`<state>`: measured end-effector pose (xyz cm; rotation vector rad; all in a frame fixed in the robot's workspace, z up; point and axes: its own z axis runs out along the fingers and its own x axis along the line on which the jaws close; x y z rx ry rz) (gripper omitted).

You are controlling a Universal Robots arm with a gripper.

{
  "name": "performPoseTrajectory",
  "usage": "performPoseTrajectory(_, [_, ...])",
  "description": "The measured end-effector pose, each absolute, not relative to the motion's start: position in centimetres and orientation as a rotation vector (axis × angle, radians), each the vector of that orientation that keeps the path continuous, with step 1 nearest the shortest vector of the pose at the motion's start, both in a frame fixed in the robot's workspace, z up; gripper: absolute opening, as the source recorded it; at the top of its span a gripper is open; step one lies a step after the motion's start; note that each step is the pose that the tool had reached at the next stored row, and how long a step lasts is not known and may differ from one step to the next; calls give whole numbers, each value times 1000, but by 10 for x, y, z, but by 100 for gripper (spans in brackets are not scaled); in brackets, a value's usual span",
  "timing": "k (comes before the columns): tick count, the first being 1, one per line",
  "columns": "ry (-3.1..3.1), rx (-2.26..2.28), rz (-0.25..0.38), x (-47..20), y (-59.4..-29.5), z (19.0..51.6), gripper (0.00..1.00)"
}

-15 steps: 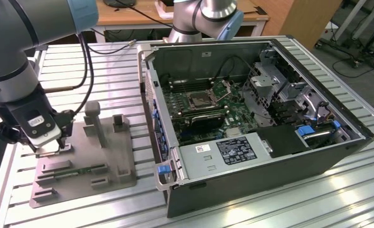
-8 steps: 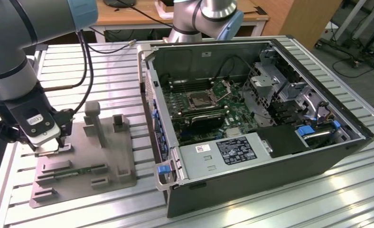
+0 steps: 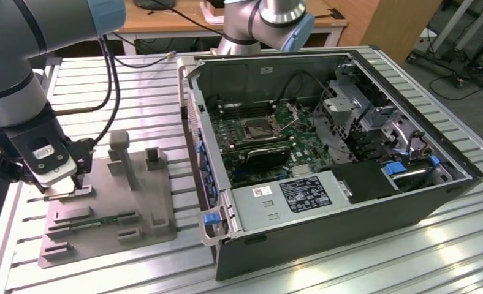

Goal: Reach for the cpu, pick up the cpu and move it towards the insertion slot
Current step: 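Pick up the cpu and move it towards the insertion slot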

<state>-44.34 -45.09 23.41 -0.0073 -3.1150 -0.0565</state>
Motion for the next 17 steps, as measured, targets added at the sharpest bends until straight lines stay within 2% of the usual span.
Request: performPoseTrajectory(17, [-3115,-7,-57,-443,-451,242,55])
